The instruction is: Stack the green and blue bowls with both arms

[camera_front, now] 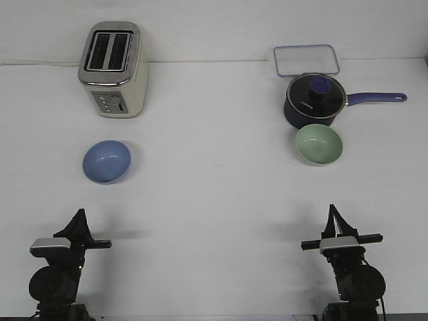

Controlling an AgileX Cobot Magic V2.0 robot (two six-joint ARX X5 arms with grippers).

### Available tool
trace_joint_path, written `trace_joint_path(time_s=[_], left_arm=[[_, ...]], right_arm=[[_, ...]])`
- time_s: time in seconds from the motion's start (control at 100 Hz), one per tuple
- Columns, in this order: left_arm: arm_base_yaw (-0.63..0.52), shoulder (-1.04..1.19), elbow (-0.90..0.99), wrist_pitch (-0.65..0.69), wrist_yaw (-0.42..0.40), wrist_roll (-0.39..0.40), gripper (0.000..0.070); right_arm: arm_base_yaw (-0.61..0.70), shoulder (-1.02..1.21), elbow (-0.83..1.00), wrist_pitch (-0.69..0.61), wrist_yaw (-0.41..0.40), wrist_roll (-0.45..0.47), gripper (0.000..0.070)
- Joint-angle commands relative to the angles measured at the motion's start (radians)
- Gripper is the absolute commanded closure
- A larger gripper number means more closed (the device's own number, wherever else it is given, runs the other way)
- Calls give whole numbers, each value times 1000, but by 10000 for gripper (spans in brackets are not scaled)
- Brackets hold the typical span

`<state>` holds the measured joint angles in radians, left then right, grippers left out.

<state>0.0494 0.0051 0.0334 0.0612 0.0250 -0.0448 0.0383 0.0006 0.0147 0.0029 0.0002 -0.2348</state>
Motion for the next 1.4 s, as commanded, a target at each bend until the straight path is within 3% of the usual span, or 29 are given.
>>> trace_joint_path(time_s=[0.0,0.769,1.189,1.389], left_arm=[[0,-1,-19,16,-2,-9,685],[0,-1,-19,16,-2,-9,685],[0,-1,-19,15,-2,-9,686],[0,-1,-19,16,-2,-9,685]], right_arm=[[2,0,-2,9,0,10,697],[2,0,-2,13,-2,21,697],[2,0,-2,6,-3,461,697],[1,23,95,-76,33,586,698]])
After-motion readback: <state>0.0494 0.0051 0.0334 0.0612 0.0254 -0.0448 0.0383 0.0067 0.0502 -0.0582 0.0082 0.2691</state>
